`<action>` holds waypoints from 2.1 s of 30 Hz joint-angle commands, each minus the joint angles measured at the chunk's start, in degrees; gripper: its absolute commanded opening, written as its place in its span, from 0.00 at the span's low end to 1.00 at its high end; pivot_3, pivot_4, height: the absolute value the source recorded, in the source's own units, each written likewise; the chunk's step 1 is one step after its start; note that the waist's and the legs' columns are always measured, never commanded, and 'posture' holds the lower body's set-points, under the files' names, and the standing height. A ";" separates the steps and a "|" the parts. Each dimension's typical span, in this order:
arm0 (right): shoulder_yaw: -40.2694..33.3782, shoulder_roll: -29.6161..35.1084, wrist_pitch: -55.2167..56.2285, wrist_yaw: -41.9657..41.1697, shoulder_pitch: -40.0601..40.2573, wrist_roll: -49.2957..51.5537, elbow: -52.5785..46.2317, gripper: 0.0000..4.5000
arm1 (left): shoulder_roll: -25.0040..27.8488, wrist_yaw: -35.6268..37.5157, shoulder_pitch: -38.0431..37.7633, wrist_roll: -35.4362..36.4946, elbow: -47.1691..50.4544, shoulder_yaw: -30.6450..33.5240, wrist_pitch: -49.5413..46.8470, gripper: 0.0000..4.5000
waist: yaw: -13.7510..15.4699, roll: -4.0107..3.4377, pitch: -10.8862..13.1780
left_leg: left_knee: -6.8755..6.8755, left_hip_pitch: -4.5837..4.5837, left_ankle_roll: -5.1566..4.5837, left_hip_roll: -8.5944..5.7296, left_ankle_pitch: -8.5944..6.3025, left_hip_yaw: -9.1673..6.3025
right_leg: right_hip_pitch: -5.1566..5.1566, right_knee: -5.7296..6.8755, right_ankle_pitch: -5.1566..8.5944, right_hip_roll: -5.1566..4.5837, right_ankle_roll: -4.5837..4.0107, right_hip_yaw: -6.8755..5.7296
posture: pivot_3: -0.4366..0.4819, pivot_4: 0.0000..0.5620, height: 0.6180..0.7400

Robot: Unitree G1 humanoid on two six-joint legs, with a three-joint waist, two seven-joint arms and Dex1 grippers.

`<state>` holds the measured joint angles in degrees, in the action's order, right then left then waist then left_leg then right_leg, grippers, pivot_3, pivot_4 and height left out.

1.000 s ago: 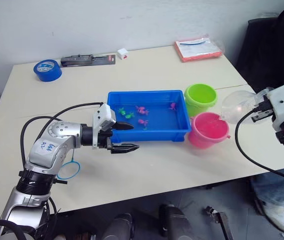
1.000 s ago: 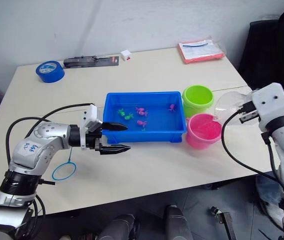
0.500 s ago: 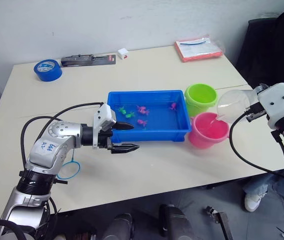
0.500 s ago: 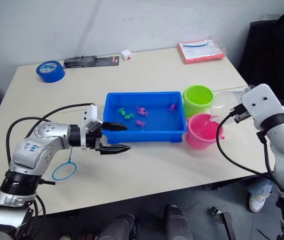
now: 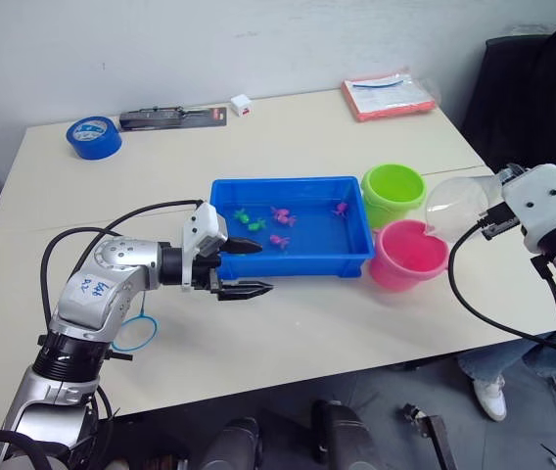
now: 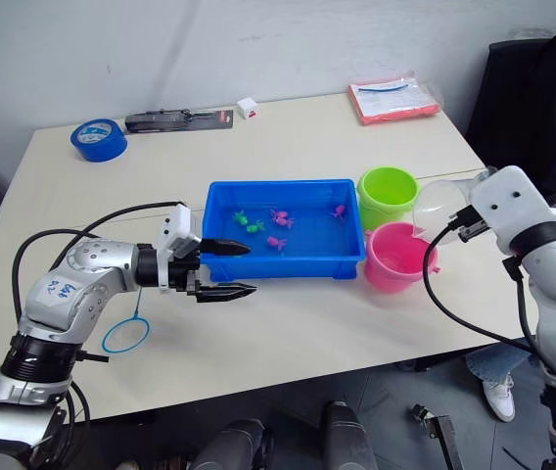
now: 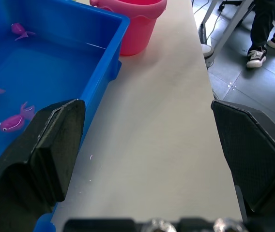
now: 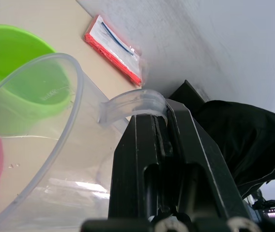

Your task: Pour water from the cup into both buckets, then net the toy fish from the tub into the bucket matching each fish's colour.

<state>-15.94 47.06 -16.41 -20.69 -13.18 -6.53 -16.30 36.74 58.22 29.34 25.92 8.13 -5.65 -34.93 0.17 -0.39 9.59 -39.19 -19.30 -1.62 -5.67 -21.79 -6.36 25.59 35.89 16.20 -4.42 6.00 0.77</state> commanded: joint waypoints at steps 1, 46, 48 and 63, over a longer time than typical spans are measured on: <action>-0.57 0.80 1.61 0.02 -1.39 -1.00 -0.67 0.15 | -0.03 -0.24 0.20 0.07 1.41 0.68 0.65 1.00 | 0.01 0.00 0.00 | 0.00 0.00 0.00 0.00 0.00 0.00 | 0.00 0.00 0.00 0.00 0.00 0.00 | 0.48 0.27 1.00; 7.28 -11.60 -16.69 15.80 -34.71 -0.30 24.83 0.15 | 0.12 -7.60 0.55 2.90 3.46 5.45 -5.97 1.00 | -0.39 -0.01 0.00 | 0.02 -0.03 0.01 -0.01 0.01 0.03 | 0.07 0.07 0.00 -0.01 0.00 -0.12 | 0.48 0.27 1.00; 8.91 -11.67 -15.80 16.67 -36.28 -1.59 27.03 0.15 | 0.24 -7.73 0.32 3.04 3.72 5.65 -6.08 1.00 | -0.43 -0.01 0.00 | 0.01 -0.05 0.01 -0.01 0.01 0.02 | 0.08 0.07 0.00 -0.01 0.00 -0.14 | 0.48 0.27 1.00; 19.97 -8.57 -9.83 16.23 -38.42 -13.64 29.42 0.15 | 0.42 -8.01 -2.13 3.05 5.69 6.62 -5.89 1.00 | -0.52 -0.01 0.00 | 0.01 -0.07 0.02 -0.01 0.01 0.03 | 0.11 0.07 0.00 0.00 0.00 -0.24 | 0.48 0.27 1.00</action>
<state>4.34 36.97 -28.18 -4.89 -49.30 -17.90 14.32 36.47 50.15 27.41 27.94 11.32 -0.56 -41.23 -0.35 -0.39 9.59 -39.18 -19.37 -1.60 -5.68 -21.78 -6.33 25.70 35.96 16.20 -4.43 6.00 0.53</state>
